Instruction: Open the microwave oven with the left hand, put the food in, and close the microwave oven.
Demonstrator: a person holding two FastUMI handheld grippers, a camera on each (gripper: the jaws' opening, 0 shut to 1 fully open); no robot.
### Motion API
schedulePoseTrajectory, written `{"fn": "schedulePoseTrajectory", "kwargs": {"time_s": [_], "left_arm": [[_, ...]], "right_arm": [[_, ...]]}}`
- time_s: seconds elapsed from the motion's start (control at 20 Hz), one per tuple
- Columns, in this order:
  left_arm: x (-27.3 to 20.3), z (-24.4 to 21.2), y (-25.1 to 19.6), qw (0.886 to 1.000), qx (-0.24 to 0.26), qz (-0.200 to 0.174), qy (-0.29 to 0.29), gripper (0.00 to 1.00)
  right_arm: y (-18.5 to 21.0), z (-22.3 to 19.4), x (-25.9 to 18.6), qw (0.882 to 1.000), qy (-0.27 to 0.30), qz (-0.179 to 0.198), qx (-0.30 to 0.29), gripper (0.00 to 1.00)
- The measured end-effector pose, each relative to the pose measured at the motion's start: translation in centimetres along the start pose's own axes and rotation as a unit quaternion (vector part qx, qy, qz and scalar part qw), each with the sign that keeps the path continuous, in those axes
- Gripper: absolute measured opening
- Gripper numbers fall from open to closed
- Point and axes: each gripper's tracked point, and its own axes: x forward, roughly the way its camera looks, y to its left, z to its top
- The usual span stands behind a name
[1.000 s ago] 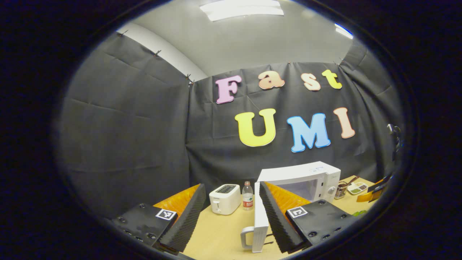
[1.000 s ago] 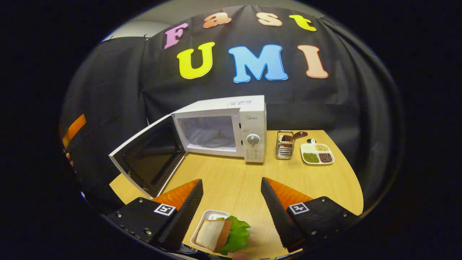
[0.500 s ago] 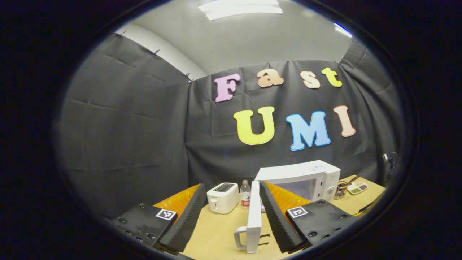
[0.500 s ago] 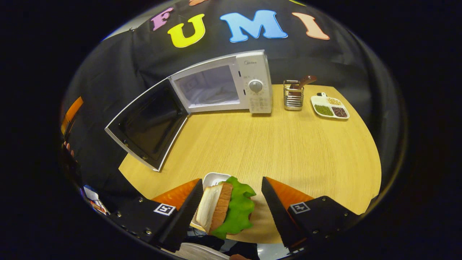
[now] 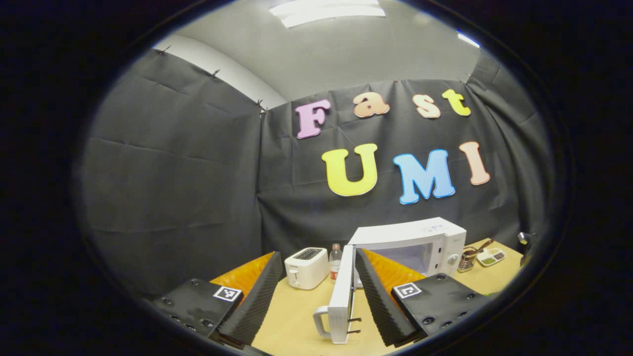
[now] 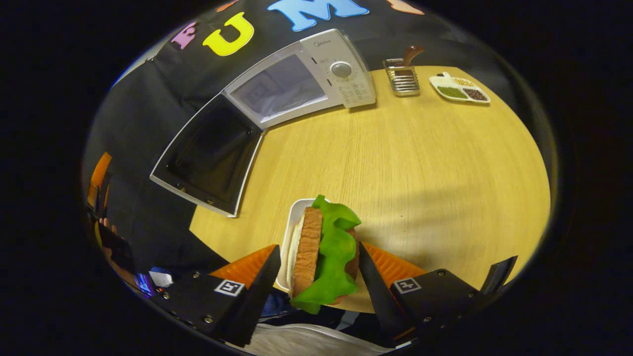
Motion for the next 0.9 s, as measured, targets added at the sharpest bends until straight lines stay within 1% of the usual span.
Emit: {"fn": "schedulePoseTrajectory", "kwargs": {"time_s": [0.05, 0.1, 0.15, 0.2, 0.25, 0.3, 0.45, 0.6, 0.7, 0.9], "left_arm": [[-0.3, -0.3, -0.3, 1.000, -0.002, 0.002, 0.003, 0.96], [-0.5, -0.4, -0.7, 1.000, -0.004, 0.005, 0.007, 0.96], [-0.6, -0.6, -1.0, 1.000, -0.006, 0.007, 0.011, 0.96], [-0.9, -0.7, -1.2, 1.000, -0.008, 0.010, 0.014, 0.96], [-1.3, -0.7, -1.4, 1.000, -0.011, 0.013, 0.015, 0.96], [-1.5, -0.7, -1.6, 1.000, -0.014, 0.016, 0.015, 0.96], [-1.7, -0.3, -2.3, 1.000, -0.017, 0.018, 0.012, 0.96], [-1.3, 0.6, -2.2, 1.000, -0.011, 0.015, 0.004, 0.97], [-0.2, 1.2, -2.0, 1.000, -0.009, 0.014, -0.003, 0.97], [2.0, 1.6, -2.0, 0.999, -0.038, -0.008, -0.010, 0.97]], "right_arm": [[-0.1, 0.0, 0.1, 1.000, 0.002, 0.004, 0.004, 0.87], [-0.2, 0.0, 0.0, 1.000, 0.003, 0.008, 0.008, 0.74], [0.1, 0.0, -0.1, 1.000, 0.006, 0.019, 0.017, 0.67], [0.3, -0.3, 0.2, 0.999, 0.007, 0.028, 0.020, 0.57], [0.2, 0.0, -0.1, 0.999, 0.006, 0.030, 0.022, 0.57], [0.5, -0.2, -0.3, 0.999, 0.013, 0.038, 0.013, 0.41], [0.5, 0.5, -1.2, 0.999, 0.000, 0.038, -0.008, 0.41], [1.2, 2.0, -2.2, 0.999, -0.023, 0.049, -0.006, 0.41], [2.2, 3.5, -2.8, 0.997, -0.040, 0.059, -0.005, 0.41], [3.9, 7.3, -3.1, 0.994, -0.085, 0.060, -0.009, 0.41]]}}
